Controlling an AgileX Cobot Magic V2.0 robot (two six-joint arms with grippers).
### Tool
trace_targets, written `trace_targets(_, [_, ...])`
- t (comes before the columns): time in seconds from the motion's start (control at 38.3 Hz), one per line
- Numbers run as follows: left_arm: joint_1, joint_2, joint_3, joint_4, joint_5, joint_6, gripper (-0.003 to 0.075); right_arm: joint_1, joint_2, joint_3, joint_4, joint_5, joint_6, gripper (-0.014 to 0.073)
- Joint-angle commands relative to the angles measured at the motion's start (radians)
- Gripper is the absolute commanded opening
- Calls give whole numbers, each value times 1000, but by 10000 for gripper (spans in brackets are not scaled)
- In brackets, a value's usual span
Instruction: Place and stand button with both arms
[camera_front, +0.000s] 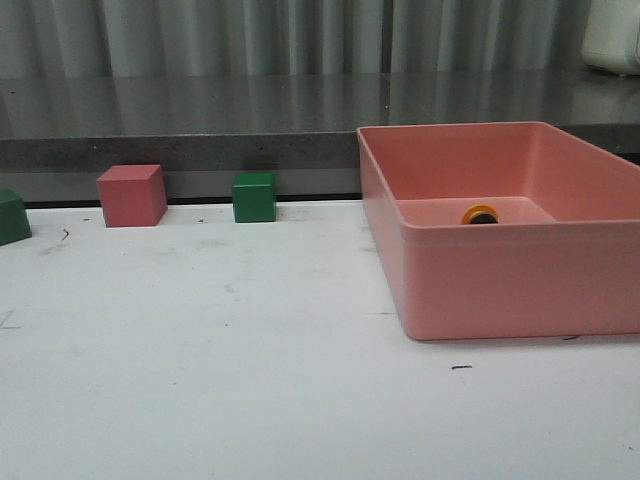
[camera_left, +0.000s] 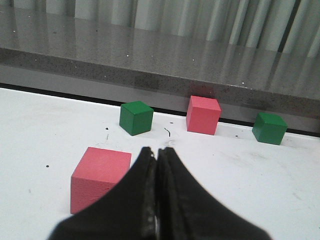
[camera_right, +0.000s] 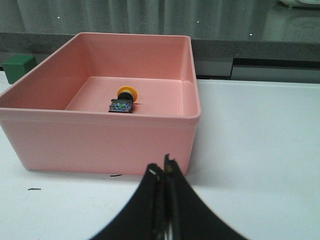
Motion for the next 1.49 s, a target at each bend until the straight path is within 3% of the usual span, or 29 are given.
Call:
trace_targets(0.0, [-5,-23,8,-8,-83,-2,-20,0,-18,-4,-12,-78,-8,-70])
trace_targets(0.37, [-5,-23,8,-6,-92,-2,-20,0,-18,-4,-12,-111,-8,-70])
trace_targets(0.6, [-5,-22,-14,-6,-318,-2,-20,0,-18,-35,-11,-161,-8,-70])
trace_targets(0.78, [-5,25,-162,99,-226,-2,-20,0,3,-193,-11,-121,-8,-70])
trace_targets(0.86, [-5,81,-228,168,-208,-2,-20,0,54,-267,-11,-91,-8,-70])
trace_targets(1.15, [-5,389,-409,204,-208,-2,-20,0,437,-563,66,42,-8,-70])
trace_targets(1.46, [-5,453,-430,198,-221,-2,-4,0,575,-602,66,31,-8,-67])
